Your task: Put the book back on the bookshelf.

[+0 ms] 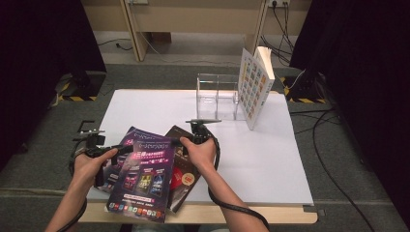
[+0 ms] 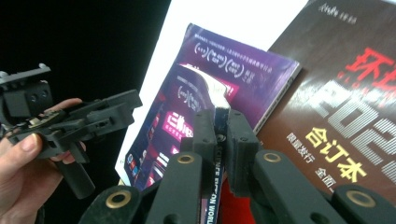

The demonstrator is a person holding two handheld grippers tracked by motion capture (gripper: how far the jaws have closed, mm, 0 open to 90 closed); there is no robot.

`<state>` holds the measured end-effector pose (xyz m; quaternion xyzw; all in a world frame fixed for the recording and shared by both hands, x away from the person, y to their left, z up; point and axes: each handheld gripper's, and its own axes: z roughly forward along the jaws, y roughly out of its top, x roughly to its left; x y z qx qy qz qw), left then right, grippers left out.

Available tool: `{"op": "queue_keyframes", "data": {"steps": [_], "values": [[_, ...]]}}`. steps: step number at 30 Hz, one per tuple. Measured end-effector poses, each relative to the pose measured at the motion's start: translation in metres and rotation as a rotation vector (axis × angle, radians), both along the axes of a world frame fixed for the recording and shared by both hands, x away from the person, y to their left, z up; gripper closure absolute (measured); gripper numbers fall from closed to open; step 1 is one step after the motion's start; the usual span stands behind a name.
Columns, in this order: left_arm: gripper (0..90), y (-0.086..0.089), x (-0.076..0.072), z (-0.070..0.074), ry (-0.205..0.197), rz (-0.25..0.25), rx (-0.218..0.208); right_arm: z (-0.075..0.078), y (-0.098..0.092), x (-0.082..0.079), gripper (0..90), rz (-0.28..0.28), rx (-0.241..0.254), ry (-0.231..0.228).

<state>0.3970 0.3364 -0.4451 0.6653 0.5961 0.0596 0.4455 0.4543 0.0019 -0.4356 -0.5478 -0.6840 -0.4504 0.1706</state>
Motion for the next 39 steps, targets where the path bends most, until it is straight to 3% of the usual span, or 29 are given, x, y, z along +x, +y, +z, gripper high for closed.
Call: {"op": "queue_keyframes", "data": {"steps": [8, 23, 31, 39], "values": [[38.4, -0.004, 0.000, 0.000, -0.011, -0.011, -0.014, 0.012, -0.007, -0.005, 84.7, -0.023, 0.016, -0.085], [38.1, -0.006, -0.002, 0.000, -0.055, 0.000, -0.014, 0.066, -0.015, -0.022, 84.7, -0.043, -0.089, -0.384], [37.7, -0.007, -0.005, -0.005, -0.069, 0.012, -0.008, 0.087, -0.023, -0.031, 84.7, -0.075, -0.141, -0.511], [36.8, -0.009, -0.012, -0.011, -0.086, 0.018, 0.021, 0.098, -0.032, -0.035, 84.7, -0.101, -0.163, -0.582]]}}
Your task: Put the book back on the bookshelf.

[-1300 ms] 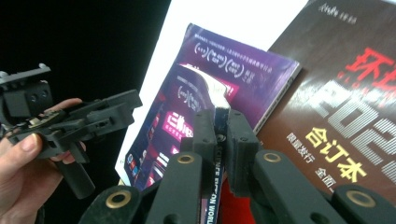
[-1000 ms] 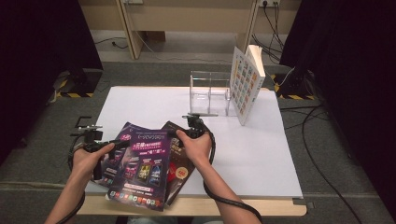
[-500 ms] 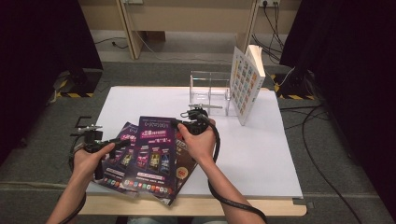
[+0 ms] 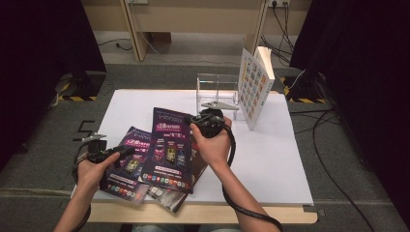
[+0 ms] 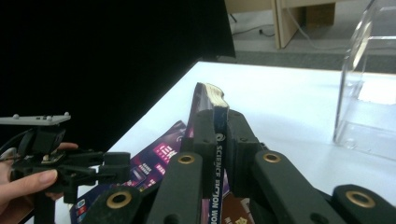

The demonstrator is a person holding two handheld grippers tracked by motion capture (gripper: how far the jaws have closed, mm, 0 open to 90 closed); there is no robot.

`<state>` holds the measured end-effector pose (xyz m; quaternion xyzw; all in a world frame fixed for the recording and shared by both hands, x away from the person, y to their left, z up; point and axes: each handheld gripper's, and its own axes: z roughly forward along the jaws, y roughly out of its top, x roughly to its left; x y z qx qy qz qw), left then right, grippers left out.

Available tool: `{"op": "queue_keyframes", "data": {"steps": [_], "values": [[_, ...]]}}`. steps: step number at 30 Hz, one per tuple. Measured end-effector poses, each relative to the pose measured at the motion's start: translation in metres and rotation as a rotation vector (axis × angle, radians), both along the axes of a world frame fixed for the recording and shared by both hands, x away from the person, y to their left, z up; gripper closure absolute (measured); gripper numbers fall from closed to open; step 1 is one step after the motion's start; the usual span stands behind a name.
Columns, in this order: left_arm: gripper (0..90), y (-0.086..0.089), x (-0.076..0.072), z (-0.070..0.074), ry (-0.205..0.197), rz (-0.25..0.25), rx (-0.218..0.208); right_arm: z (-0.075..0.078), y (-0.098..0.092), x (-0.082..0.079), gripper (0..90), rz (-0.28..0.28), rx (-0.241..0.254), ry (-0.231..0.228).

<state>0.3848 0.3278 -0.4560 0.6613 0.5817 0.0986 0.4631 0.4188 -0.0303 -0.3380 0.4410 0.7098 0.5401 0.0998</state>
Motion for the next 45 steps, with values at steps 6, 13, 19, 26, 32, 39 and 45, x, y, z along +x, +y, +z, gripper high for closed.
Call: {"op": "queue_keyframes", "data": {"steps": [6, 13, 19, 26, 32, 39, 45], "values": [[33.9, 0.000, -0.003, -0.002, -0.009, 0.018, 0.038, 0.005, -0.007, -0.002, 84.8, -0.021, -0.001, -0.033], [32.0, -0.002, -0.003, -0.003, -0.013, 0.024, 0.046, 0.012, -0.015, -0.005, 84.8, -0.046, -0.003, -0.077], [30.8, -0.002, -0.003, -0.003, -0.019, 0.021, 0.050, 0.020, -0.023, -0.007, 84.8, -0.069, -0.009, -0.110], [29.2, -0.003, -0.003, -0.003, -0.025, 0.019, 0.051, 0.028, -0.033, -0.009, 84.8, -0.100, -0.015, -0.148], [28.6, -0.004, -0.003, -0.004, -0.025, 0.019, 0.053, 0.036, -0.043, -0.010, 84.8, -0.130, -0.012, -0.175], [28.6, -0.004, -0.004, -0.004, -0.025, 0.021, 0.053, 0.044, -0.054, -0.010, 84.8, -0.162, -0.021, -0.202], [28.5, -0.003, -0.004, -0.004, -0.024, 0.022, 0.054, 0.051, -0.063, -0.010, 84.8, -0.185, -0.023, -0.223]]}}
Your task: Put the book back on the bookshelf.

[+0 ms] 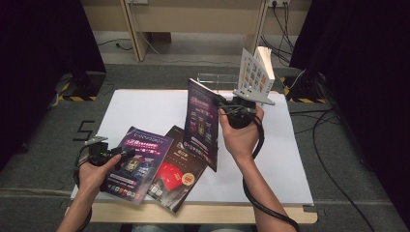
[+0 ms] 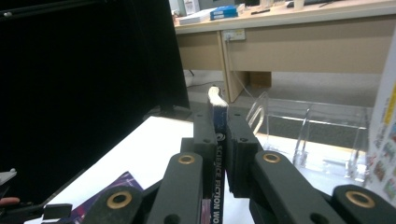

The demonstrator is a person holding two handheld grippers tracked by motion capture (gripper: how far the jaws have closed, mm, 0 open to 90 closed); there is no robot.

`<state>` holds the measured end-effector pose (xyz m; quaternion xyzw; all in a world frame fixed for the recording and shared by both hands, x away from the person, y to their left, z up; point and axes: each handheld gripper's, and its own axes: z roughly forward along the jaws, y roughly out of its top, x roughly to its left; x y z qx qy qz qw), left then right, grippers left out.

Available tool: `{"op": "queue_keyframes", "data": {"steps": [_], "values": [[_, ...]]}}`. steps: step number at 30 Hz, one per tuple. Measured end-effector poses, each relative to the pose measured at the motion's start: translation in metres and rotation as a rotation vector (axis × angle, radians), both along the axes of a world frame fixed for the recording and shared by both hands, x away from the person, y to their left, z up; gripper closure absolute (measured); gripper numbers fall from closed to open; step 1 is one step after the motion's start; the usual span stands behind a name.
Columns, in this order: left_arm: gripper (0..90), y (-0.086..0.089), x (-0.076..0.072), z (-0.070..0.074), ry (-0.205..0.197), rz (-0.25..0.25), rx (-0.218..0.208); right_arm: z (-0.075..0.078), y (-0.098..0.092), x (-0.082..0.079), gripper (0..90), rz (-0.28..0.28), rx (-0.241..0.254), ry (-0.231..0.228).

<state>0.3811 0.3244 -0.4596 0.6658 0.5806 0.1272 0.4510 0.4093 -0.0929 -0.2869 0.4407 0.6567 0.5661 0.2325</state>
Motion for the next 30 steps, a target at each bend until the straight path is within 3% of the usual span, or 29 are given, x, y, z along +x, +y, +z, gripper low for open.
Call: {"op": "queue_keyframes", "data": {"steps": [8, 30], "values": [[28.4, -0.001, 0.000, -0.001, 0.001, -0.002, 0.005, 0.009, -0.013, 0.001, 84.8, -0.040, -0.009, -0.032], [28.3, -0.002, 0.001, -0.003, 0.009, -0.005, 0.001, 0.018, -0.041, 0.003, 84.8, -0.115, 0.016, -0.047]]}}
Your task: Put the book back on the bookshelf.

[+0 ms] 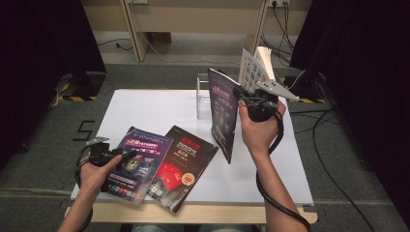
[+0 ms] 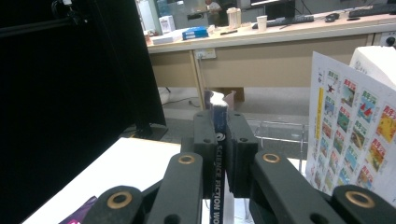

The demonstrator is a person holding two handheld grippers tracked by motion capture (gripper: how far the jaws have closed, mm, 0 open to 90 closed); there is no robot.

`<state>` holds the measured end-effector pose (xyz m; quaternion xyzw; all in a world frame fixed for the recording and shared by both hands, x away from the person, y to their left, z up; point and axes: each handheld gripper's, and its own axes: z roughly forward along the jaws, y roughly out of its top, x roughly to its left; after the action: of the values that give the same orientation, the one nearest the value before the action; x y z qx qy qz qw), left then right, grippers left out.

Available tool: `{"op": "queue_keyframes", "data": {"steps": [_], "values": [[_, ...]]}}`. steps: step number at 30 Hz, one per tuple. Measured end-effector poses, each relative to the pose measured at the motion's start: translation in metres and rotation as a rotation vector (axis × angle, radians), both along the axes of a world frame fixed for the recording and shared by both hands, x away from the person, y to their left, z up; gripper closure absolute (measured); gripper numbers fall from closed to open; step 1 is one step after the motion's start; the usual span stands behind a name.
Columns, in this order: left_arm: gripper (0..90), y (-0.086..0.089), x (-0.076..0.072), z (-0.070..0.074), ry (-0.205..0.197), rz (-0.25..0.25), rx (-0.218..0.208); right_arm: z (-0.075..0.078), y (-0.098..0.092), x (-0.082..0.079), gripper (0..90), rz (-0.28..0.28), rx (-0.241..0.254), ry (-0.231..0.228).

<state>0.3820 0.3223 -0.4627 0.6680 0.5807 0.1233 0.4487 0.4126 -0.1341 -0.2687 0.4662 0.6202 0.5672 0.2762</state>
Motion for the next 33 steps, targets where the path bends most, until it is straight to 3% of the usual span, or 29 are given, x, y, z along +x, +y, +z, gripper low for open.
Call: {"op": "queue_keyframes", "data": {"steps": [18, 33], "values": [[28.3, -0.001, 0.000, -0.001, 0.002, -0.003, 0.000, 0.010, -0.016, 0.004, 84.8, -0.057, 0.007, -0.029], [28.2, 0.000, 0.001, -0.001, 0.005, -0.003, 0.000, 0.014, -0.019, 0.020, 84.8, -0.094, -0.002, -0.044]]}}
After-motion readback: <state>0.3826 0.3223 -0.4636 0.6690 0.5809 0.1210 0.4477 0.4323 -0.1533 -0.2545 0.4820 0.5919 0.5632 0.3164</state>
